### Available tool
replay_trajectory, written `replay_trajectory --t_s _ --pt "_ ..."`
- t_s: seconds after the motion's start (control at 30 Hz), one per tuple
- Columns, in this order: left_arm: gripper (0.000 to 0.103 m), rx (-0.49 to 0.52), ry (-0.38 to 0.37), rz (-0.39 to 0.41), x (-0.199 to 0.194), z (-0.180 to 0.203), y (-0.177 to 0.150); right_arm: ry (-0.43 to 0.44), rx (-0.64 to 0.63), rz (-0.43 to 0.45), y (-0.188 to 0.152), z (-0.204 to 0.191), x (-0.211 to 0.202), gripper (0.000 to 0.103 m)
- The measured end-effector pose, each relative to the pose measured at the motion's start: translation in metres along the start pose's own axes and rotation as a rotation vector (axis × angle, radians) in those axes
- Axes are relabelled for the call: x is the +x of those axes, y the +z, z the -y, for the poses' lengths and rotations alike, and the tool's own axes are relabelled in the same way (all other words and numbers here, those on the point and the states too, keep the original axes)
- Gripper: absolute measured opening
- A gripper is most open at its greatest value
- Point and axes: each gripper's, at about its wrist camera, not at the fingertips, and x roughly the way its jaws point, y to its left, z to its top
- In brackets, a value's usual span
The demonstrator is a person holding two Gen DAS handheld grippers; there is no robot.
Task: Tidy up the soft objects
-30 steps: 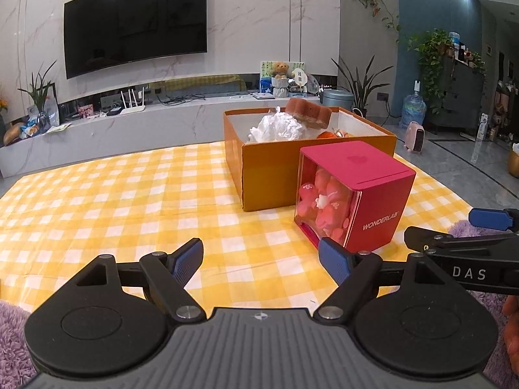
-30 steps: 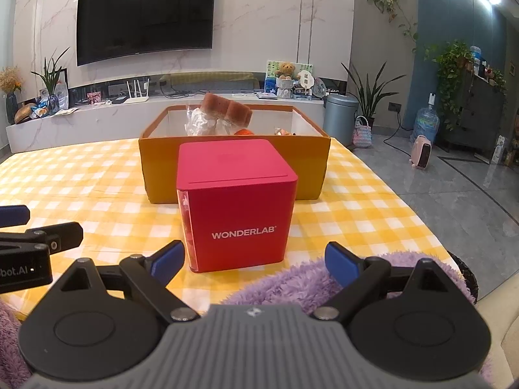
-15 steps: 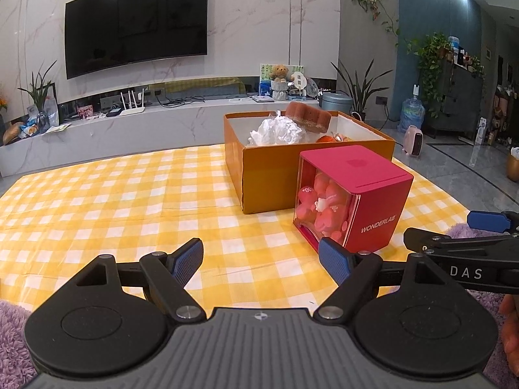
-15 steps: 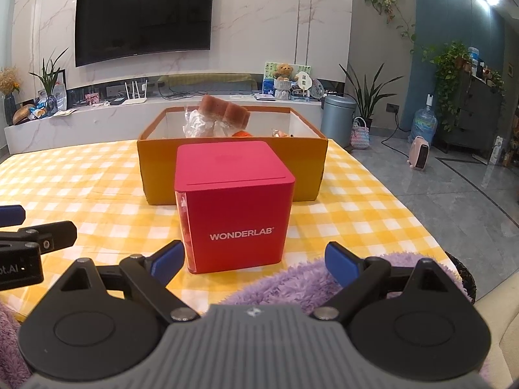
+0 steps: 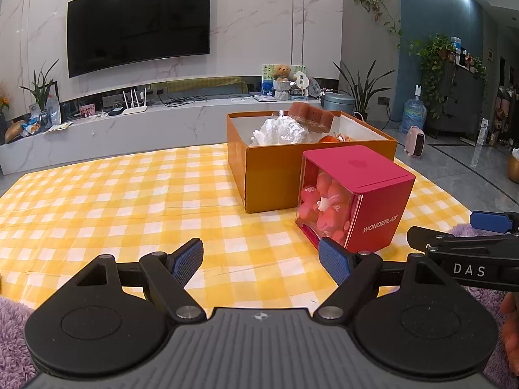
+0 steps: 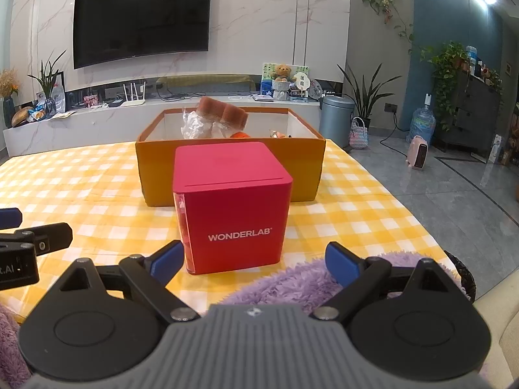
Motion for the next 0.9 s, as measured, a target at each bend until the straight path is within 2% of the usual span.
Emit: replay_trajectory --t_s 0.9 --pt "0.095 -0.005 0.005 0.0 -0.0001 -0.0026 -0.0006 0.0 0.001 -0.001 -0.0004 0.0003 0.0 0.093"
